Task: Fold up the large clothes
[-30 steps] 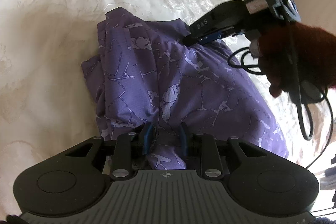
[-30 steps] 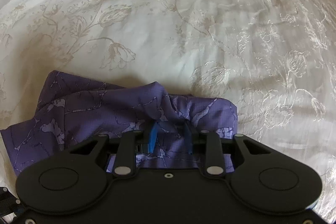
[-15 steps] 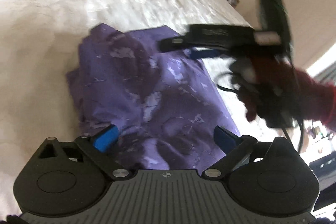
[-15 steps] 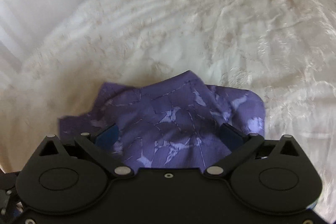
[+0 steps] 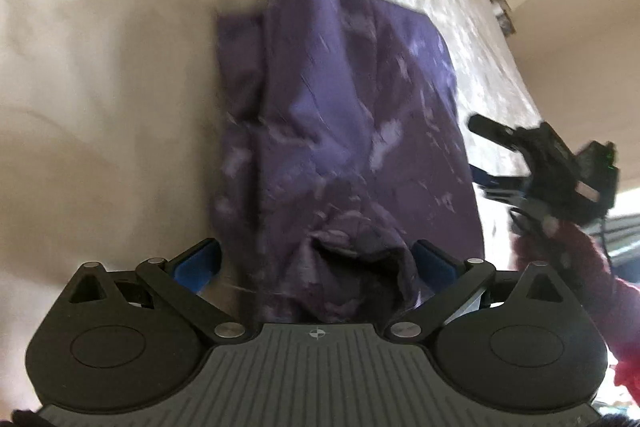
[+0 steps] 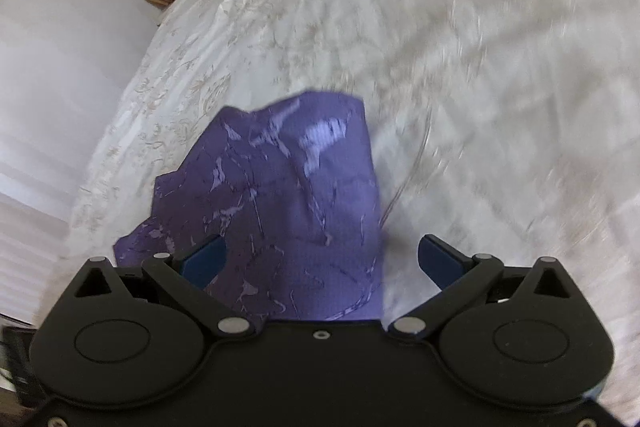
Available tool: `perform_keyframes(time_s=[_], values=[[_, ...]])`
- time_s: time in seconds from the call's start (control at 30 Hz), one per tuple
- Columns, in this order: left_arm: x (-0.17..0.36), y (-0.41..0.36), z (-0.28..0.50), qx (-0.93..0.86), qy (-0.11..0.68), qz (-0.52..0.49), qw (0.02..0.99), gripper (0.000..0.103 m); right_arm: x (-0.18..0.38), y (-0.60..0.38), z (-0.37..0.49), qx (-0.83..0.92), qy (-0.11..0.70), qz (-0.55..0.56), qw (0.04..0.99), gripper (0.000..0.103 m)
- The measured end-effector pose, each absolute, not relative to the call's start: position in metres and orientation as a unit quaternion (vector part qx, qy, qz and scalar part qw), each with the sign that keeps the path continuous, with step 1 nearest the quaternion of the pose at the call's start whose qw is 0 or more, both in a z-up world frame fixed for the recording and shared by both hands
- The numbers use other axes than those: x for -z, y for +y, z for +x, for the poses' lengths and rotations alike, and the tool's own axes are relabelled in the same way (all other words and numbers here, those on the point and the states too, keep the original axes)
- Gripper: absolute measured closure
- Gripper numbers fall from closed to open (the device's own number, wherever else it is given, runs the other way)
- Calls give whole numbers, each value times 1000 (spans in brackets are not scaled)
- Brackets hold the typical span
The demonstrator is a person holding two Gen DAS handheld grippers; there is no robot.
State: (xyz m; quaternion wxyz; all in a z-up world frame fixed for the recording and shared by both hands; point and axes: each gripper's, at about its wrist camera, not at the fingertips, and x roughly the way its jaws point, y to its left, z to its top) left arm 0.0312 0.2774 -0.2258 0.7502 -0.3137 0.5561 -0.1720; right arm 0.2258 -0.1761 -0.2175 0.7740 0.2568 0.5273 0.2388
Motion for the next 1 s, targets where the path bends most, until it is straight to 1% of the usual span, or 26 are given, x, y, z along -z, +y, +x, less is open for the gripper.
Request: perform_keyframes(time_s=[0.13, 0.27, 0.3, 0.37, 0.4, 0.43, 0.5, 0.53, 0.7, 0.9, 0.97, 1.0], values=[[245, 267, 43, 176, 562, -344, 731, 0, 243, -168, 231, -263, 555, 277, 739, 0], [253, 269, 54, 174, 571, -373, 710, 1, 254, -162, 239, -288, 554, 312, 716, 0], [253, 269, 56, 181, 573, -375, 706, 1, 256, -161, 242, -293, 556, 326, 707, 1], [252, 266, 58, 210, 566, -377, 702, 6, 254, -159, 247, -292, 559, 330, 702, 15], [249, 263, 59, 219, 564, -371, 705, 9, 251, -158, 247, -294, 558, 316, 709, 28], [246, 259, 59, 224, 561, -366, 708, 9, 247, -159, 247, -302, 554, 304, 714, 36], [240, 247, 60, 230, 554, -356, 716, 9, 243, -170, 247, -314, 545, 317, 710, 43], [237, 239, 61, 233, 551, -354, 719, 9, 239, -179, 247, -319, 537, 327, 709, 45], [228, 182, 80, 254, 532, -349, 729, 9, 216, -224, 263, -319, 506, 327, 732, 46], [215, 91, 149, 305, 509, -324, 737, 9, 190, -312, 300, -270, 477, 299, 781, 44], [208, 63, 171, 320, 501, -312, 741, 9, 183, -344, 311, -250, 464, 297, 797, 42], [207, 51, 180, 322, 499, -307, 743, 11, 181, -355, 316, -240, 459, 293, 803, 36]])
